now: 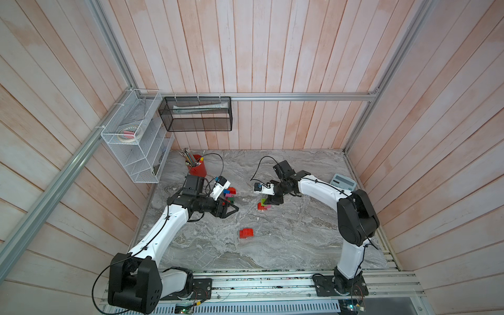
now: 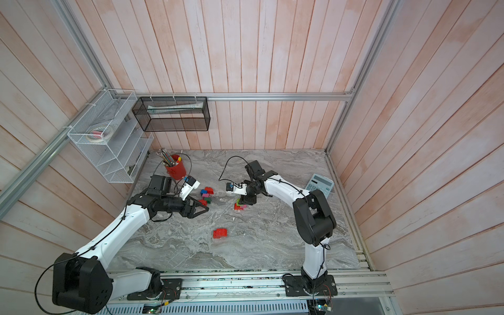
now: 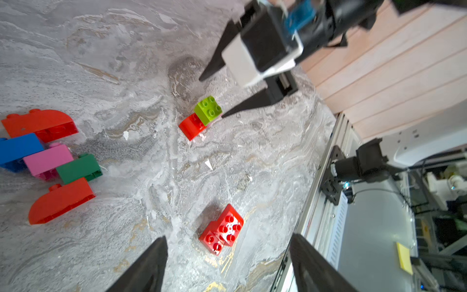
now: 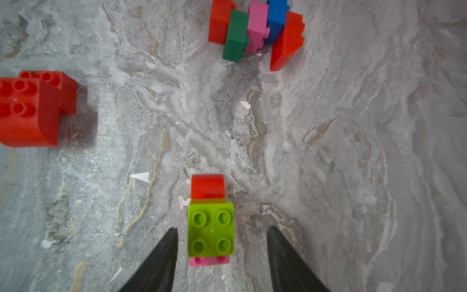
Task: Assemble the letter s with lego
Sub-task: Assemble the lego brick with the lego brick, then pick up the lego brick from the center of the board.
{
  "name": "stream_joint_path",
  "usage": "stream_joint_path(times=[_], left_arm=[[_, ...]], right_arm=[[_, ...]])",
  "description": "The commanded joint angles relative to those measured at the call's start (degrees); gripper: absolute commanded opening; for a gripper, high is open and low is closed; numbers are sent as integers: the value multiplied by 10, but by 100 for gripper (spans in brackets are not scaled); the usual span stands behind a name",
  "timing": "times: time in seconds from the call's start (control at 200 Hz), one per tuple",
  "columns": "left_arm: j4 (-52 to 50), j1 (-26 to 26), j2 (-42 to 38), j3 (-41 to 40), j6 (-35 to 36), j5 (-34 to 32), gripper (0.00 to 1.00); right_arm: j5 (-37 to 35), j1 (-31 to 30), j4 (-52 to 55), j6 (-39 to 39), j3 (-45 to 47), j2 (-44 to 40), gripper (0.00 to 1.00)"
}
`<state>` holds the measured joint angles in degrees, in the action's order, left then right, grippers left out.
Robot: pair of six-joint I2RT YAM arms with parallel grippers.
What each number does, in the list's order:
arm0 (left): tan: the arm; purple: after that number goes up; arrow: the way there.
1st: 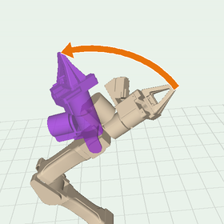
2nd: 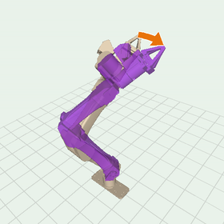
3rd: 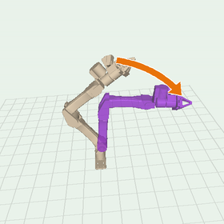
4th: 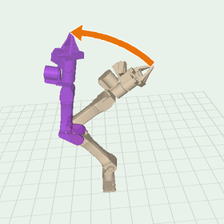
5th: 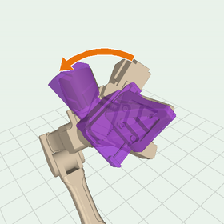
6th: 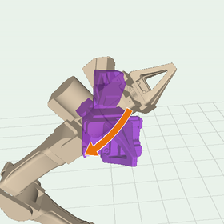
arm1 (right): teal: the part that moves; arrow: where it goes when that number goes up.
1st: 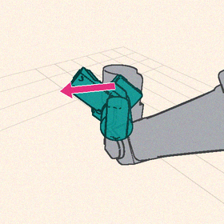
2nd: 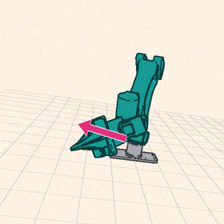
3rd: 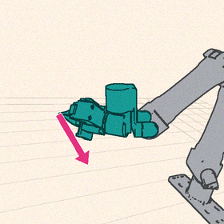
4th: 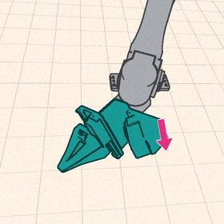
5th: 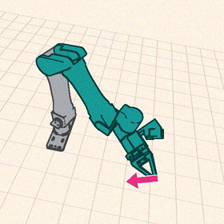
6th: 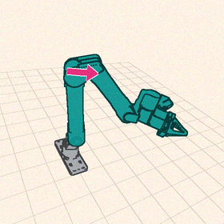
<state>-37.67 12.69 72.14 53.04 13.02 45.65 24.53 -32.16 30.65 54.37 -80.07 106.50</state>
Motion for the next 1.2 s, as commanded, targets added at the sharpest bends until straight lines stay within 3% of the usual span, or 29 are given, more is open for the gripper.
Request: stream_joint_path(times=[0.0, 0.395, 0.68, 0.935, 1.195], left_arm=[[-36, 30, -18, -7, 98, -38, 79], [13, 139, -37, -89, 223, -116, 79], [74, 209, -5, -118, 266, -214, 81], [119, 238, 60, -110, 305, -263, 79], [113, 260, 127, -94, 325, -301, 69]], right_arm=[[41, 12, -2, -48, 33, -64, 60], [122, 36, -242, -380, 333, -283, 63], [115, 36, -306, -516, 466, -418, 65], [118, 37, -357, -631, 536, -473, 67], [101, 38, -342, -631, 546, -493, 67]])
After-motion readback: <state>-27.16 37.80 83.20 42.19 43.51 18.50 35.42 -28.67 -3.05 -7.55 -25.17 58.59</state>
